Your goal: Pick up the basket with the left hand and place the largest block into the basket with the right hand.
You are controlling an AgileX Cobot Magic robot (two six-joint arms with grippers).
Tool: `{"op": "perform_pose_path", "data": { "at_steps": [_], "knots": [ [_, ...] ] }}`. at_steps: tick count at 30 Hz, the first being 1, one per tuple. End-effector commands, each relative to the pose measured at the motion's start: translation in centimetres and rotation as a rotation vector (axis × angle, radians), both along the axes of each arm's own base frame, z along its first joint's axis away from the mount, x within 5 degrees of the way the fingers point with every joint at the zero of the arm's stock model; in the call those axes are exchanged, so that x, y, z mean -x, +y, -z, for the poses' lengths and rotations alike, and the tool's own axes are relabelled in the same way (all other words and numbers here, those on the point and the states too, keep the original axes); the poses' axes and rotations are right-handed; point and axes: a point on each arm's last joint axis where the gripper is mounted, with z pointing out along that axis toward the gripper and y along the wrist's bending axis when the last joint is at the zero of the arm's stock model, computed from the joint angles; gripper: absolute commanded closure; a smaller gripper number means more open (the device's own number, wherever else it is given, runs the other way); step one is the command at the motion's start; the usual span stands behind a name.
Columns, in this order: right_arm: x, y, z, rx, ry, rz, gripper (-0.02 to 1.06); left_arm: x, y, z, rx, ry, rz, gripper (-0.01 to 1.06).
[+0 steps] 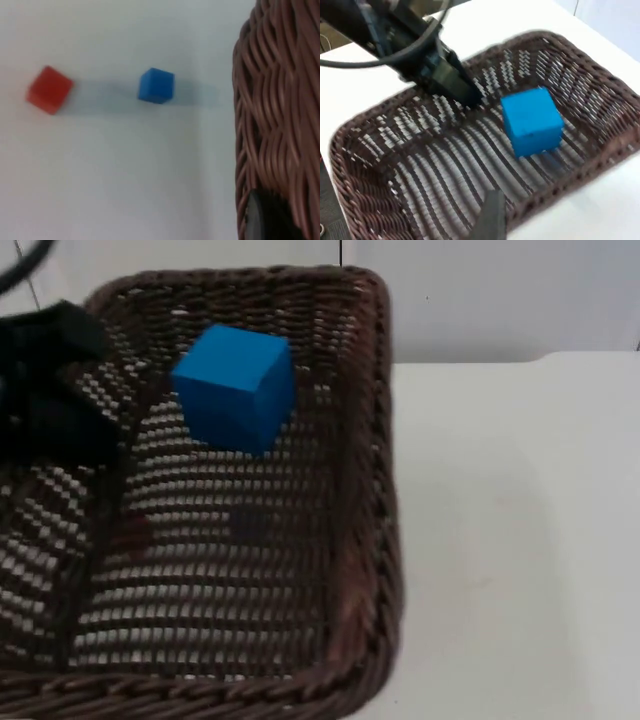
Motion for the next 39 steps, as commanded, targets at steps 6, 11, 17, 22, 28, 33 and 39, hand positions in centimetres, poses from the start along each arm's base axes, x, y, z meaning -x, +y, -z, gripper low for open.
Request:
{"op": "perform_pose_path", "data": {
  "at_steps": [6, 11, 17, 22, 28, 33, 39],
  "knots": [
    [0.2, -0.2, 0.2, 0.011, 0.017, 0.002, 0.33, -1.8, -3.7, 2.9, 0.012, 0.016, -0.009, 1.05],
    [0.3, -0.3, 0.4, 0.029, 0.031, 0.001, 0.33, -2.7, -6.1, 5.0, -0.055, 0.031, 0.004, 1.05],
    [0.3, -0.3, 0.6, 0.048, 0.045, 0.000, 0.33, -4.2, -9.2, 6.6, -0.072, 0.058, 0.040, 1.05],
    [0.4, -0.4, 0.7, 0.060, 0.053, -0.001, 0.33, -5.7, -11.9, 7.9, -0.073, 0.070, 0.043, 1.05],
    [0.4, -0.5, 0.8, 0.069, 0.063, -0.001, 0.33, -7.0, -13.2, 10.0, -0.054, 0.136, -0.016, 1.05],
    [0.4, -0.5, 0.8, 0.072, 0.065, -0.001, 0.33, -7.5, -13.4, 12.1, -0.079, 0.180, -0.025, 1.05],
    [0.5, -0.5, 0.8, 0.074, 0.067, -0.001, 0.33, -7.5, -13.3, 14.1, -0.109, 0.227, -0.044, 1.05]
  ]
}}
